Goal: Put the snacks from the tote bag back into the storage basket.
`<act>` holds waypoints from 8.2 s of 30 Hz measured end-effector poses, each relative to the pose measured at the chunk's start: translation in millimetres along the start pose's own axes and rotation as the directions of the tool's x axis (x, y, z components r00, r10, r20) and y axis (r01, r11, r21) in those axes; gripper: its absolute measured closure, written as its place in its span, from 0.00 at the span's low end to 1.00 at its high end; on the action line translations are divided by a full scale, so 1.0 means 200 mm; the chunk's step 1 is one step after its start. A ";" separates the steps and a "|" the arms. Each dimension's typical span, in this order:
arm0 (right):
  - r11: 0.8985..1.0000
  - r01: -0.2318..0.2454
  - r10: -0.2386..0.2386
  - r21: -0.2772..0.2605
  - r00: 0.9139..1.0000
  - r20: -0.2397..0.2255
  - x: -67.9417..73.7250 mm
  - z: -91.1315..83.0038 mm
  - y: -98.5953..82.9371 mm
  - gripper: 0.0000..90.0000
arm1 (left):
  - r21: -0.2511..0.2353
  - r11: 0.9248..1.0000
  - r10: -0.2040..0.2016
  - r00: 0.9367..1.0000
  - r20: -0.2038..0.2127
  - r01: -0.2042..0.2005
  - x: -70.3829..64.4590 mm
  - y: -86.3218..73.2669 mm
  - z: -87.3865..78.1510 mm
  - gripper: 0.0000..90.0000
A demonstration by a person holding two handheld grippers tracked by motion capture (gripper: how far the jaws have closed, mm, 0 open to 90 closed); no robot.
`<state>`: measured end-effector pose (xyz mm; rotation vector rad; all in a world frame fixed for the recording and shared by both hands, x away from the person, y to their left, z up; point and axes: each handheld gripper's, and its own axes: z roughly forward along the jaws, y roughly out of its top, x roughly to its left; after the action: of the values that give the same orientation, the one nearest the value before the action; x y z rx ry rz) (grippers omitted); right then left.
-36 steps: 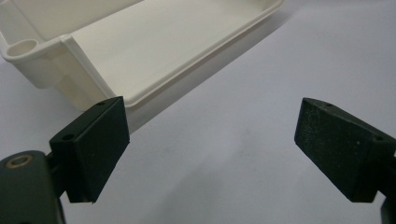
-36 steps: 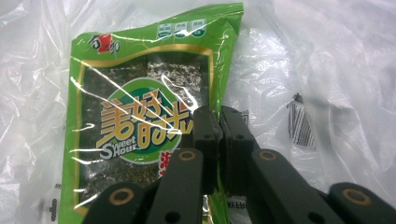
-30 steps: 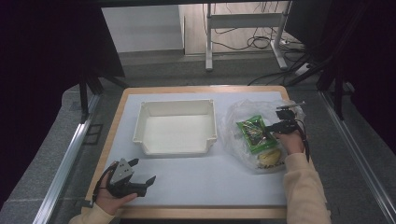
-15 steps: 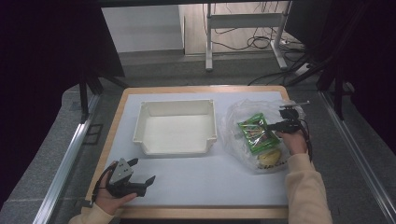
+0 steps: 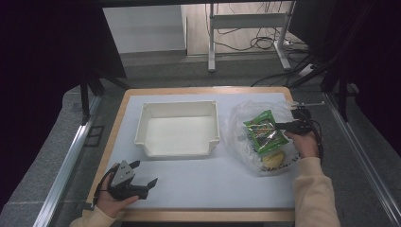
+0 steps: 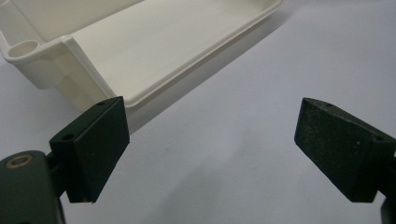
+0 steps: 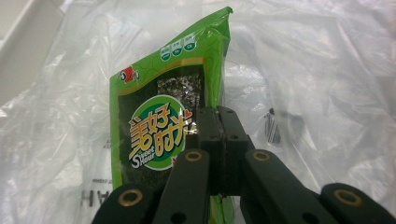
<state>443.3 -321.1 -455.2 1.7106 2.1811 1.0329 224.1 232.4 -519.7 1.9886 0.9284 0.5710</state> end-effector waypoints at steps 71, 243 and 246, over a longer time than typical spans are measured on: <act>0.981 0.041 -0.067 -0.191 0.989 -0.133 0.23 -0.12 0.07 1.00 | 0.029 0.999 0.015 1.000 0.006 -0.015 -0.02 0.00 0.03 0.11; 0.981 0.057 -0.111 -0.188 0.950 -0.291 1.24 0.57 0.23 1.00 | 0.019 1.000 0.013 1.000 0.013 -0.013 -0.01 -0.01 0.01 0.11; 0.982 0.058 -0.110 -0.182 0.950 -0.292 1.26 0.58 0.23 1.00 | 0.015 1.000 0.006 1.000 0.015 -0.006 -0.02 -0.01 0.01 0.11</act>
<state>460.5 -41.1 -446.5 1.4511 2.2358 1.4949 223.3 228.9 -522.3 2.0074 0.9201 0.5534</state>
